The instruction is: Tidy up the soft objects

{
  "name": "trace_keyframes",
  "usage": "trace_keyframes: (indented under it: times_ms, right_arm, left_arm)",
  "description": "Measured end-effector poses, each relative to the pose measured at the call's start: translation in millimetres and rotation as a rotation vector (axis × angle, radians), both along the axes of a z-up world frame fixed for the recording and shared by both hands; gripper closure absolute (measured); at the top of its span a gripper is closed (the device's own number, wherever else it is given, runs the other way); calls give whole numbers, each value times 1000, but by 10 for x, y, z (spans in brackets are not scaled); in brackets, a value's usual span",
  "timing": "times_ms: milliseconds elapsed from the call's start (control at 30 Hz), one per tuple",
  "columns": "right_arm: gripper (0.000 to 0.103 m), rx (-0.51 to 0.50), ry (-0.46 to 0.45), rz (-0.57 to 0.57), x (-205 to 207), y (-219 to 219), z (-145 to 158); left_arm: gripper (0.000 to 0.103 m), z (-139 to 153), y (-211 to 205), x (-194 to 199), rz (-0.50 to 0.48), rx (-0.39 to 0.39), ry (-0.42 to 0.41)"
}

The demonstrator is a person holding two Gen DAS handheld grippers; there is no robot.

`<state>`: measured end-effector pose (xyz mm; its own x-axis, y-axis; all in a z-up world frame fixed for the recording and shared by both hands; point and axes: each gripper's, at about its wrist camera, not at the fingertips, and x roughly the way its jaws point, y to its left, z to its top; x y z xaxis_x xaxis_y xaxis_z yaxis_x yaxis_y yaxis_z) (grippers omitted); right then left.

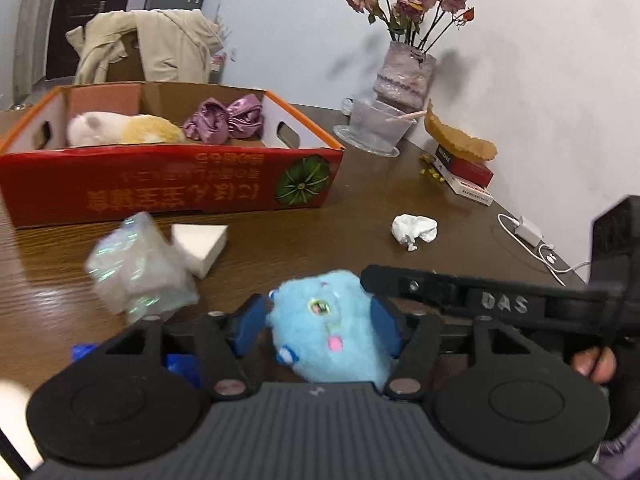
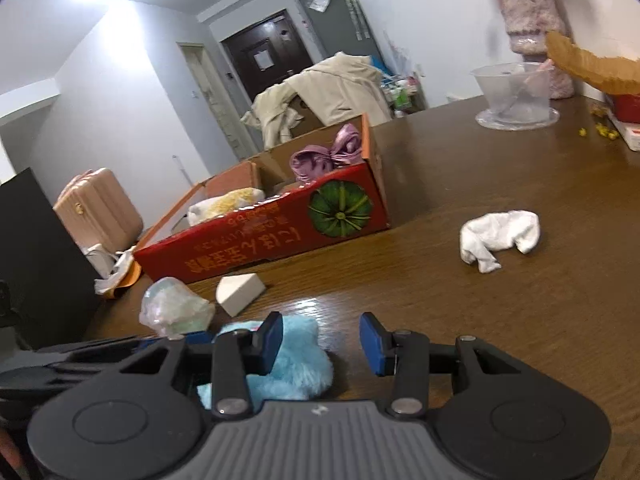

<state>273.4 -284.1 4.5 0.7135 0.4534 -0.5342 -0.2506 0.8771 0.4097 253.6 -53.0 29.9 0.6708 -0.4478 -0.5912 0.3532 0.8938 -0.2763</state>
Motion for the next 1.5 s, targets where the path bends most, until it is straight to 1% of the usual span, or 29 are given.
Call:
trace_keyframes:
  times_ms: [100,167,233,267,333,400,433,467,533,600,700,767,833,900,1000,1033,1067,1100,1133,1167,1233,1267,1333,1400,1467,1500]
  right_arm:
    - [60,7,-1,55,21,15,17]
    - [60,11,4,91,43,44,7]
    - [60,10,23,102,80,53,-45]
    - [60,18,33,106,103,45,-66]
    - [63,56,55,122,135,-4,-89]
    - [68,78,67,123,169,-55,-97]
    - [75,86,67,120,187,-80,-93]
    - [79,93,65,116,204,-103,-77]
    - [79,105,42,104,222,-133,0]
    - [79,112,-2,91,271,-144,147]
    - [79,121,-83,87,492,-129,444]
    - [79,94,-131,87,739,-100,631]
    - [79,52,-151,75,1096,-34,762]
    - [79,23,-130,73,1504,36,791]
    - [80,-56,-117,52,1984,176,697]
    - [80,-97,-103,43,2126,234,625]
    - [80,-140,-79,30,2222,287,568]
    - [80,-214,-91,-4,2272,349,520]
    - [79,-266,-136,-29,2252,396,514]
    - [77,-293,-168,-40,2220,419,520]
    - [77,-278,-177,-36,2163,386,569]
    - [77,-271,-185,-33,2116,364,611]
    - [77,-288,-217,-34,1987,356,716]
    - [77,-297,-262,-28,1791,340,880]
    - [72,-283,-298,-12,1600,303,1061]
    - [70,-275,-323,-4,1459,287,1156]
  left_arm:
    - [45,67,-8,-168,23,5,18]
    - [59,51,-92,-225,11,11,29]
    - [66,-19,-180,-203,11,22,54]
    - [70,-55,-210,-170,36,35,65]
    - [70,-84,-202,-131,68,17,73]
    - [72,-68,-180,-100,89,-7,71]
    - [72,-50,-172,-84,98,-13,66]
    - [72,-24,-165,-64,106,-21,57]
    - [72,71,-134,0,114,-67,38]
    - [72,221,-115,105,122,-97,6]
    - [72,529,-82,417,124,-116,-60]
    - [72,709,-61,714,116,-137,-72]
    - [72,775,-34,1098,111,-145,-77]
    - [72,733,-34,1449,116,-127,-53]
    - [72,566,-24,1909,111,-117,-1]
    - [72,491,-42,2031,97,-108,16]
    - [72,414,-72,2131,103,-86,38]
    - [72,357,-74,2180,103,-60,45]
    - [72,312,-74,2189,96,-43,44]
    - [72,291,-54,2176,92,-40,51]
    - [72,314,45,2068,88,-59,41]
    - [72,371,106,1990,97,-65,22]
    - [70,525,217,1808,113,-70,-25]
    - [67,719,341,1582,140,-66,-77]
    - [59,922,474,1309,172,-51,-134]
    - [58,998,522,1157,196,-33,-169]
